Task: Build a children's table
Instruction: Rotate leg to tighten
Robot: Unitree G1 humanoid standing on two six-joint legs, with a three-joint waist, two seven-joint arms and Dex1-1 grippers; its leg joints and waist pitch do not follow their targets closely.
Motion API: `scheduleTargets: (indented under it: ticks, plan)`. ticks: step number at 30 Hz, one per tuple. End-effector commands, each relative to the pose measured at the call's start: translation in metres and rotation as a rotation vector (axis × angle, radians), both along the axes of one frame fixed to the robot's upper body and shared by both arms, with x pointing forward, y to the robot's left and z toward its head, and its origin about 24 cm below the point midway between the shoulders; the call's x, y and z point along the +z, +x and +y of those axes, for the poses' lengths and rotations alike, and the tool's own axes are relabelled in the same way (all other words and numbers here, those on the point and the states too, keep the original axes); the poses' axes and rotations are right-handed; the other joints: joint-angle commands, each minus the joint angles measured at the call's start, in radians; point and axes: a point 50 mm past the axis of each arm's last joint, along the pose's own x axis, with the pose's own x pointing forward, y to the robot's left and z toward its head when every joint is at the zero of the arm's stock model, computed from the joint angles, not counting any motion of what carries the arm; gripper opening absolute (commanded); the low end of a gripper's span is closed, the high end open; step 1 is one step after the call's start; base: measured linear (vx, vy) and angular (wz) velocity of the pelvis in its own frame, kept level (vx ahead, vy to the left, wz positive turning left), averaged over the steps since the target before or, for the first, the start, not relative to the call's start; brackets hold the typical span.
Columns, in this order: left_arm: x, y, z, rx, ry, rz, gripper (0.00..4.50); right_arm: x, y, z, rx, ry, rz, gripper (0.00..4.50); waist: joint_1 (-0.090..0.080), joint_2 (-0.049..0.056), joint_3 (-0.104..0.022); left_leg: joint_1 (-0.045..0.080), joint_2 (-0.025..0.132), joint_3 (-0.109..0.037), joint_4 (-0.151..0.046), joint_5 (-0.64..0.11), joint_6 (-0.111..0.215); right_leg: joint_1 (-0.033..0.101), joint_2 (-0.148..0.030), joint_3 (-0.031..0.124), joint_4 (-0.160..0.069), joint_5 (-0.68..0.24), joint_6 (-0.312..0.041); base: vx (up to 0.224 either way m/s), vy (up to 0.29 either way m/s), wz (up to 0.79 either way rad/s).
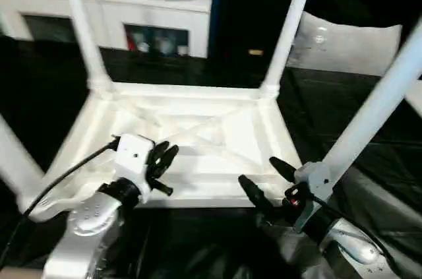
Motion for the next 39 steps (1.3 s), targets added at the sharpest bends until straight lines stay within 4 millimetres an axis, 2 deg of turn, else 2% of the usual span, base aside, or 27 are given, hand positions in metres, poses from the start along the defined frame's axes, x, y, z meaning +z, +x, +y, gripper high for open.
scheduleTargets:
  ticks: [1, 2, 3, 4, 5, 6, 7, 8, 9, 10, 11, 12, 14, 15, 16, 17, 18, 21, 22, 25, 26, 27, 29, 31, 33, 36, 39]
  plan:
    - [0.006, -0.001, -0.014, -0.200, -0.044, 0.001, 1.10, 0.001, 0.000, -0.006, 0.028, -0.023, 0.001, 4.50, -0.005, 0.021, -0.060, 0.049, 0.085, -0.073, -0.051, 0.615, 0.358, -0.059, -0.078, 0.050, -0.036, 0.384, -0.057, 0.064, 0.033, -0.03]
    - [0.005, -0.001, -0.017, -0.287, -0.025, 0.025, 1.24, 0.001, -0.001, -0.008, 0.046, -0.035, 0.006, 4.50, 0.010, 0.018, -0.066, 0.005, 0.044, -0.050, -0.047, 0.772, 0.292, -0.022, -0.083, 0.062, -0.032, 0.573, -0.041, 0.000, 0.000, 0.00]
    - [0.005, -0.001, -0.018, -0.306, -0.023, 0.030, 1.38, 0.001, -0.001, -0.008, 0.050, -0.038, 0.007, 4.50, 0.014, 0.001, -0.075, -0.011, 0.027, -0.034, -0.054, 0.757, 0.220, -0.001, -0.065, 0.063, -0.028, 0.684, -0.030, 0.000, 0.000, 0.00]
    - [0.003, 0.000, -0.018, -0.354, 0.004, 0.053, 1.38, 0.001, -0.001, -0.011, 0.059, -0.049, 0.008, 4.50, 0.016, 0.001, -0.073, -0.017, 0.023, -0.028, -0.060, 0.693, 0.188, 0.005, -0.064, 0.061, -0.030, 0.696, -0.033, 0.000, 0.000, 0.00]
    - [0.002, 0.001, -0.018, -0.388, 0.023, 0.070, 1.38, 0.001, -0.002, -0.012, 0.066, -0.058, 0.009, 4.50, 0.022, -0.003, -0.062, -0.025, 0.028, -0.016, -0.078, 0.484, 0.135, 0.007, -0.070, 0.063, -0.047, 0.638, -0.043, 0.000, 0.000, 0.00]
    - [0.001, 0.004, -0.020, -0.453, 0.046, 0.099, 1.51, 0.000, -0.002, -0.016, 0.081, -0.079, 0.021, 4.50, 0.029, 0.010, -0.046, -0.021, 0.043, -0.009, -0.097, 0.239, 0.096, 0.001, -0.081, 0.065, -0.066, 0.471, -0.079, 0.000, 0.000, 0.00]
    - [0.001, 0.005, -0.020, -0.461, 0.048, 0.102, 1.63, 0.000, -0.002, -0.017, 0.084, -0.081, 0.023, 4.50, 0.030, 0.009, -0.039, -0.017, 0.050, -0.006, -0.107, 0.127, 0.078, 0.000, -0.081, 0.064, -0.076, 0.358, -0.100, -0.068, -0.046, 0.00]
    - [0.001, 0.008, -0.023, -0.497, 0.055, 0.123, 1.74, 0.000, -0.003, -0.019, 0.104, -0.089, 0.038, 4.50, 0.031, 0.008, -0.028, -0.015, 0.059, -0.003, -0.125, -0.038, 0.049, 0.003, -0.082, 0.067, -0.086, 0.166, -0.138, -0.091, -0.042, -0.01]
    - [-0.001, 0.011, -0.026, -0.542, 0.074, 0.165, 1.81, 0.001, -0.004, -0.022, 0.129, -0.100, 0.052, 4.50, 0.032, 0.008, -0.024, -0.012, 0.063, -0.003, -0.131, -0.100, 0.038, 0.001, -0.082, 0.068, -0.091, 0.077, -0.152, -0.091, -0.042, -0.01]
    - [-0.003, 0.014, -0.027, -0.583, 0.098, 0.200, 1.87, 0.002, -0.006, -0.025, 0.150, -0.112, 0.060, 4.50, 0.039, 0.013, -0.022, 0.003, 0.070, 0.003, -0.133, -0.183, 0.021, -0.010, -0.085, 0.073, -0.100, -0.058, -0.171, -0.101, -0.033, 0.03]
    - [-0.005, 0.017, -0.029, -0.602, 0.120, 0.213, 1.96, 0.003, -0.006, -0.026, 0.163, -0.127, 0.065, 4.50, 0.040, 0.012, -0.016, -0.001, 0.070, 0.010, -0.138, -0.213, 0.010, -0.012, -0.083, 0.074, -0.109, -0.144, -0.171, -0.097, -0.025, 0.06]
    - [-0.007, 0.020, -0.030, -0.614, 0.135, 0.228, 2.08, 0.003, -0.008, -0.027, 0.182, -0.148, 0.075, 4.50, 0.043, 0.008, -0.003, 0.002, 0.071, 0.017, -0.145, -0.270, -0.010, -0.022, -0.085, 0.077, -0.121, -0.264, -0.153, -0.097, -0.025, 0.06]
    - [-0.008, 0.029, -0.036, -0.639, 0.151, 0.225, 2.23, 0.002, -0.011, -0.032, 0.207, -0.194, 0.091, 4.50, 0.043, 0.008, -0.007, 0.005, 0.072, 0.019, -0.143, -0.296, -0.035, -0.025, -0.093, 0.079, -0.132, -0.392, -0.116, -0.096, -0.011, 0.00]
    - [-0.008, 0.032, -0.038, -0.644, 0.154, 0.221, 2.27, 0.002, -0.011, -0.033, 0.210, -0.204, 0.094, 4.50, 0.043, 0.008, -0.007, 0.003, 0.073, 0.019, -0.144, -0.288, -0.036, -0.025, -0.094, 0.080, -0.135, -0.400, -0.107, -0.086, -0.008, -0.01]
    - [-0.007, 0.035, -0.041, -0.644, 0.154, 0.218, 2.27, 0.002, -0.012, -0.036, 0.209, -0.214, 0.099, 4.50, 0.043, 0.010, -0.013, -0.001, 0.075, 0.018, -0.145, -0.256, -0.036, -0.022, -0.092, 0.080, -0.130, -0.357, -0.106, 0.000, 0.000, 0.00]
    - [-0.007, 0.040, -0.046, -0.654, 0.162, 0.221, 2.32, 0.001, -0.014, -0.040, 0.215, -0.232, 0.106, 4.50, 0.042, 0.014, -0.017, -0.008, 0.077, 0.017, -0.146, -0.201, -0.022, -0.019, -0.090, 0.079, -0.121, -0.255, -0.120, 0.000, 0.000, 0.00]
    - [-0.007, 0.040, -0.046, -0.654, 0.162, 0.221, 2.40, 0.001, -0.014, -0.040, 0.215, -0.232, 0.106, 4.50, 0.041, 0.012, -0.019, -0.011, 0.077, 0.018, -0.147, -0.190, -0.011, -0.017, -0.088, 0.076, -0.119, -0.211, -0.131, 0.000, 0.000, 0.00]
    - [-0.009, 0.045, -0.055, -0.704, 0.198, 0.241, 2.40, 0.000, -0.016, -0.048, 0.222, -0.273, 0.118, 4.50, 0.041, 0.008, -0.019, -0.016, 0.075, 0.021, -0.144, -0.169, 0.004, -0.017, -0.088, 0.077, -0.118, -0.178, -0.142, 0.000, 0.000, 0.00]
    - [-0.011, 0.047, -0.058, -0.715, 0.217, 0.250, 2.40, -0.001, -0.016, -0.050, 0.216, -0.280, 0.120, 4.50, 0.039, 0.012, -0.021, -0.018, 0.075, 0.021, -0.142, -0.142, 0.014, -0.016, -0.088, 0.077, -0.115, -0.133, -0.152, 0.000, 0.000, 0.00]
    - [-0.014, 0.053, -0.065, -0.734, 0.246, 0.259, 2.40, 0.000, -0.013, -0.053, 0.189, -0.279, 0.112, 4.50, 0.041, 0.013, -0.031, -0.018, 0.077, 0.024, -0.134, -0.049, 0.046, -0.012, -0.088, 0.074, -0.103, 0.031, -0.187, 0.000, 0.000, 0.00]
    - [-0.016, 0.054, -0.071, -0.768, 0.243, 0.272, 2.40, 0.000, -0.011, -0.055, 0.168, -0.269, 0.120, 4.50, 0.042, 0.010, -0.040, -0.023, 0.077, 0.024, -0.126, 0.017, 0.067, -0.004, -0.089, 0.074, -0.090, 0.149, -0.201, 0.000, 0.000, 0.00]
    - [-0.016, 0.054, -0.071, -0.768, 0.243, 0.272, 2.40, 0.000, -0.011, -0.055, 0.168, -0.269, 0.120, 4.50, 0.045, 0.013, -0.048, -0.022, 0.074, 0.027, -0.119, 0.078, 0.091, -0.008, -0.084, 0.071, -0.080, 0.257, -0.214, 0.000, 0.000, 0.00]
    - [-0.018, 0.053, -0.074, -0.802, 0.241, 0.283, 2.40, 0.000, -0.010, -0.056, 0.148, -0.266, 0.132, 4.50, 0.045, 0.013, -0.046, -0.027, 0.074, 0.028, -0.116, 0.121, 0.127, -0.008, -0.087, 0.068, -0.073, 0.350, -0.231, 0.000, 0.000, 0.00]
    - [-0.020, 0.057, -0.081, -0.814, 0.254, 0.273, 2.24, 0.000, -0.007, -0.060, 0.119, -0.293, 0.119, 4.50, 0.046, 0.011, -0.041, -0.027, 0.076, 0.030, -0.119, 0.079, 0.135, -0.009, -0.089, 0.066, -0.080, 0.299, -0.236, 0.000, 0.000, 0.00]
    - [-0.023, 0.060, -0.081, -0.812, 0.276, 0.273, 2.03, 0.000, -0.007, -0.061, 0.122, -0.302, 0.113, 4.50, 0.045, 0.016, -0.037, -0.023, 0.083, 0.030, -0.126, 0.000, 0.113, -0.010, -0.092, 0.067, -0.090, 0.181, -0.237, 0.000, 0.000, 0.00]
    - [-0.025, 0.061, -0.082, -0.820, 0.290, 0.285, 1.77, 0.000, -0.008, -0.061, 0.125, -0.303, 0.113, 4.50, 0.045, 0.014, -0.030, -0.020, 0.085, 0.035, -0.133, -0.068, 0.078, -0.014, -0.091, 0.069, -0.099, 0.065, -0.229, 0.000, 0.000, 0.00]
    - [-0.028, 0.063, -0.083, -0.831, 0.314, 0.281, 1.54, -0.001, -0.009, -0.061, 0.124, -0.312, 0.112, 4.50, 0.044, 0.016, -0.030, -0.018, 0.088, 0.037, -0.135, -0.086, 0.056, -0.017, -0.092, 0.072, -0.104, 0.026, -0.217, 0.000, 0.000, 0.00]
